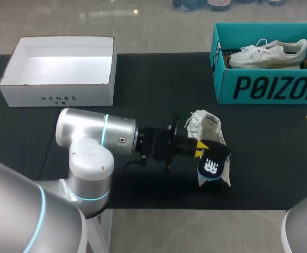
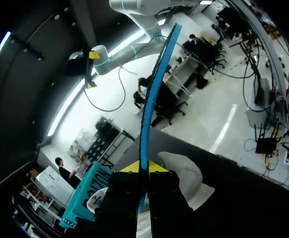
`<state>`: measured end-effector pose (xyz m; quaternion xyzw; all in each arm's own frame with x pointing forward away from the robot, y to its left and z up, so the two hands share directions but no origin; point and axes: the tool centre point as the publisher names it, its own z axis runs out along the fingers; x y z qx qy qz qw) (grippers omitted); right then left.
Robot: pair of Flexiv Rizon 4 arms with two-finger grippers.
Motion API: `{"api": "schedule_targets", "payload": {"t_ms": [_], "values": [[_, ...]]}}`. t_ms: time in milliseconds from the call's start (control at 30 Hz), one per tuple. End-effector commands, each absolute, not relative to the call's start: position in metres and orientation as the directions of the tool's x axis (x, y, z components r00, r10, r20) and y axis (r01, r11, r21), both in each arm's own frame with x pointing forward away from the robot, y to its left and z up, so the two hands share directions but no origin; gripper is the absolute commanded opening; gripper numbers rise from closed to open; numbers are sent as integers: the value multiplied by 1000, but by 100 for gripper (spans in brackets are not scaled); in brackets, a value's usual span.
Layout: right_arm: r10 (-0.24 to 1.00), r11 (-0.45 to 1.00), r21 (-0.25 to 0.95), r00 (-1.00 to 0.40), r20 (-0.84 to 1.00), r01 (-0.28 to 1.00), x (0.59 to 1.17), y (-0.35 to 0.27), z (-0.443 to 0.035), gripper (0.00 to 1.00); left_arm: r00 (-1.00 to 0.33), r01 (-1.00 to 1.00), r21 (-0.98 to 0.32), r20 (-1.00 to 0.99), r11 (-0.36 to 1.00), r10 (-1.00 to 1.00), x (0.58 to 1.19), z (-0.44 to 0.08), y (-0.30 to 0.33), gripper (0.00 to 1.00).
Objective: Take the shoe out of the shoebox, open the shoe tongue, remove and reinsert the insole, then place the shoe into the shoebox
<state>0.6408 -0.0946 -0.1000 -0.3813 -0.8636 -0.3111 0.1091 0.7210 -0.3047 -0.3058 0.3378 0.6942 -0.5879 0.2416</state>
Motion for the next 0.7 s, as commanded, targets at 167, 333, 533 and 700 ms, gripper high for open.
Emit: {"api": "schedule_targets", "payload": {"t_ms": [167, 333, 533, 700], "values": [[590, 518, 450, -685, 428, 727, 643, -95, -100, 100, -657, 751, -654, -729, 90, 193, 742, -311, -325, 0], [590, 518, 450, -685, 428, 727, 643, -95, -100, 100, -660, 751, -650, -727, 118, 192, 756, -320, -325, 0], [590, 518, 450, -685, 428, 727, 643, -95, -100, 100, -657, 753, -640, -725, 151, 205, 765, -328, -322, 0], [590, 518, 450, -685, 428, 727, 643, -95, -100, 100, -617, 786, -596, -739, 164, 272, 765, -332, -324, 0]]}}
